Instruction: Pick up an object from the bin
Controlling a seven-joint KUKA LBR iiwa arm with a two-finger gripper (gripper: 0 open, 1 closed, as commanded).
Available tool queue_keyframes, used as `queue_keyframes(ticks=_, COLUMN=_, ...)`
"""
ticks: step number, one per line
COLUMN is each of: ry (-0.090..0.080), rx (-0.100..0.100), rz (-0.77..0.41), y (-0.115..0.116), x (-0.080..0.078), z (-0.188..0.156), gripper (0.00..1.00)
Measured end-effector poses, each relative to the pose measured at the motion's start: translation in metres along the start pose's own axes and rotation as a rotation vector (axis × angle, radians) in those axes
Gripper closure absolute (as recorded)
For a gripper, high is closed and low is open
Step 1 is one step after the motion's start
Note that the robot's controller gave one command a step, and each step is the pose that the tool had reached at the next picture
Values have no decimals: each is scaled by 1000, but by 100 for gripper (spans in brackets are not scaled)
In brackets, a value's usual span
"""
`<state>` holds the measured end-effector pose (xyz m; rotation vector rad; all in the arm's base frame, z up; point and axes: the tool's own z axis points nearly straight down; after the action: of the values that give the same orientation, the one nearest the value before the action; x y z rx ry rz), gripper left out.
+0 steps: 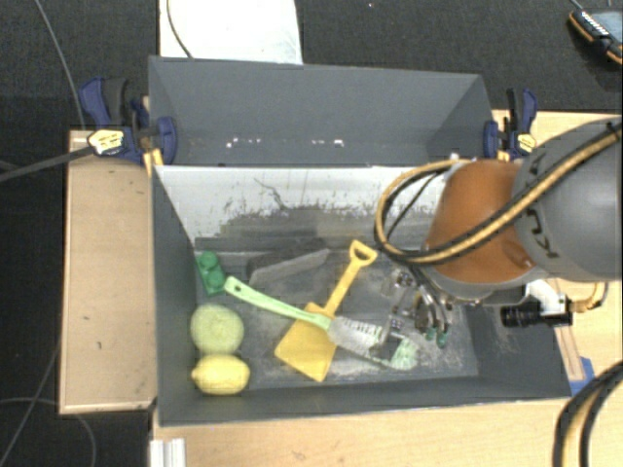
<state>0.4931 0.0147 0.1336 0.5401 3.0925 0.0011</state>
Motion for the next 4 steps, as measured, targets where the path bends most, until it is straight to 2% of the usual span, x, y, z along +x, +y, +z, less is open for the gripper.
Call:
queue_keyframes(ticks=1, ry=2, rx=1, rz=23, y=0, x=1, z=3, gripper=0)
queue_keyframes(ticks=2, ry=-1, rx=0, rz=-63, y=-15, x=-3, z=-36, gripper=0)
queue_keyframes(ticks=3, ry=2, rx=0, rz=-76, y=-29, x=-11, z=-1, gripper=0)
queue_keyframes(ticks=4, ry=-10, rx=-3, rz=-84, y=-29, x=-16, z=-45, gripper=0)
